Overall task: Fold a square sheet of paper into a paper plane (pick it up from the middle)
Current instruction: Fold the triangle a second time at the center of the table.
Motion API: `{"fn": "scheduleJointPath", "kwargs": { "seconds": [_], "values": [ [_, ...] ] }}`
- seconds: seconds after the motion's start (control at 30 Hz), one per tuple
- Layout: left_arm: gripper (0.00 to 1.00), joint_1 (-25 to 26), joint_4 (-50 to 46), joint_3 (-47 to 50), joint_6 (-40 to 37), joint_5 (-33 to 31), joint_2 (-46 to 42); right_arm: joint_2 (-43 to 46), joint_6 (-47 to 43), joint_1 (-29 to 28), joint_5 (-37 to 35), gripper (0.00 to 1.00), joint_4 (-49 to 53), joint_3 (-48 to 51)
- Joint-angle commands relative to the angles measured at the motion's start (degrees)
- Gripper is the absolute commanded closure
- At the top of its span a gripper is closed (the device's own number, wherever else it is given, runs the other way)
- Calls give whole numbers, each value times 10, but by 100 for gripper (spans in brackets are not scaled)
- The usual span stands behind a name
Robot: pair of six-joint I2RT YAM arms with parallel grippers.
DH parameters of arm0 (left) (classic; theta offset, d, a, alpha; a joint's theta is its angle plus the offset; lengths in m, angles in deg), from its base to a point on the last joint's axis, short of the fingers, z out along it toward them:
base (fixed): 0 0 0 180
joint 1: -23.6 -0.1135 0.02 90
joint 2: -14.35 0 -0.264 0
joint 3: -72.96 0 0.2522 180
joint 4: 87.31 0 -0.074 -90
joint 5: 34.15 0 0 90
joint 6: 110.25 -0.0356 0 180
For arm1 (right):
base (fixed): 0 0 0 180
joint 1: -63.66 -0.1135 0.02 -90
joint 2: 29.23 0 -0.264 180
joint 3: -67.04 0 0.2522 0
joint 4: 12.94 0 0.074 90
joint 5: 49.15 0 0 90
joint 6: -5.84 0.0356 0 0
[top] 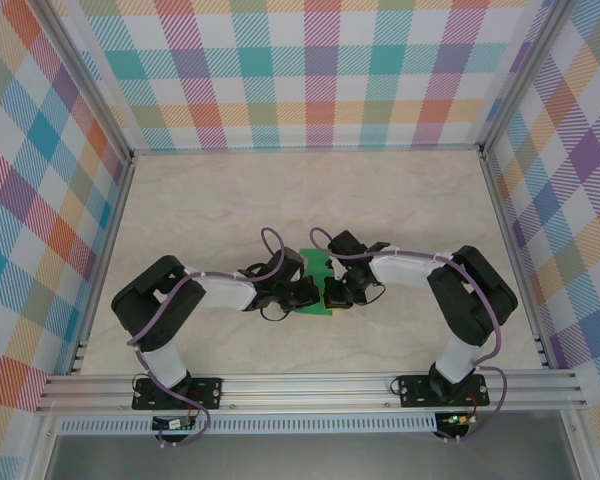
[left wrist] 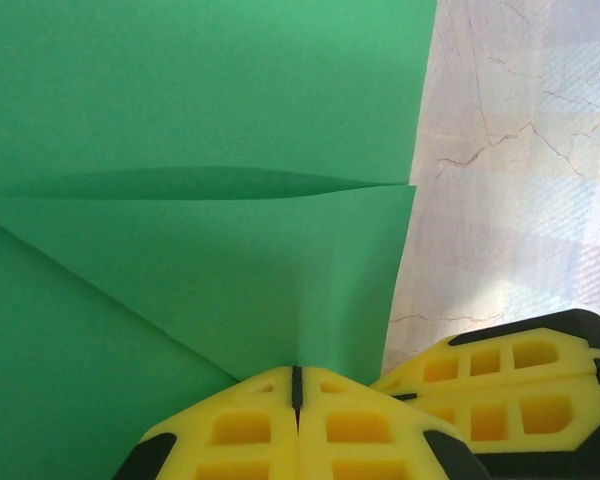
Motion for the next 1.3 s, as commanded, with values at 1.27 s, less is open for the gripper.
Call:
{"fn": "scheduleJointPath", "kwargs": {
  "seconds": [1.27],
  "values": [
    [99,-69,-71,-8,-121,-43,12,-30,5,-4,-44,95,52,59]
  ]
}}
